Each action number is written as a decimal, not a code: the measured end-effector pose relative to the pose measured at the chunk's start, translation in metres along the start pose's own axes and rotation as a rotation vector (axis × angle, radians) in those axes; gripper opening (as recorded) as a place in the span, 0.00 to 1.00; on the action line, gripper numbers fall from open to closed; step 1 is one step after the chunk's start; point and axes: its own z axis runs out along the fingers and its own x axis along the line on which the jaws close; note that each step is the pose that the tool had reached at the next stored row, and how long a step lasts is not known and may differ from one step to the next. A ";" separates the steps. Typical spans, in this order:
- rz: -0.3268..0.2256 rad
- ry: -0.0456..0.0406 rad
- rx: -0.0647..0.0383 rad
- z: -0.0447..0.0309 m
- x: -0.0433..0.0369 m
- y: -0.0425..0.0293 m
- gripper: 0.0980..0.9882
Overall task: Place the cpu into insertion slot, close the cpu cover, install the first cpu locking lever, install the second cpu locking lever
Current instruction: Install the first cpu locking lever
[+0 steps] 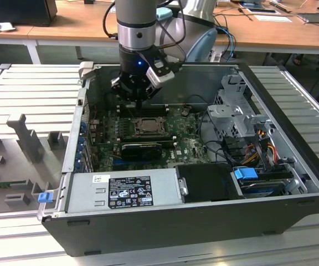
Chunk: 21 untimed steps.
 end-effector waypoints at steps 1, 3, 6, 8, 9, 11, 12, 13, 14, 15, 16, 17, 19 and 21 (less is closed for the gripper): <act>0.000 0.0001 0.000 -0.0001 0.0016 0.0001 0.01; 0.000 0.0001 0.000 -0.0001 0.0046 0.0004 0.01; 0.000 0.0001 0.000 -0.0001 0.0099 0.0009 0.01; 0.000 0.0000 0.000 -0.0001 0.0145 0.0013 0.01; 0.000 0.0000 -0.001 0.0000 0.0183 0.0017 0.01; 0.000 0.0000 -0.001 0.0001 0.0244 0.0023 0.01; 0.000 -0.0003 -0.004 0.0000 0.0286 0.0026 0.01; 0.001 -0.0013 -0.018 0.0000 0.0312 0.0029 0.01; 0.001 -0.0020 -0.031 -0.0001 0.0328 0.0030 0.01; 0.008 -0.0019 -0.036 0.0002 0.0345 0.0032 0.01; 0.012 -0.0014 -0.036 0.0002 0.0366 0.0034 0.01; 0.012 -0.0014 -0.036 0.0002 0.0385 0.0035 0.01; 0.013 -0.0011 -0.037 0.0006 0.0416 0.0040 0.01; 0.013 -0.0009 -0.037 0.0009 0.0440 0.0042 0.01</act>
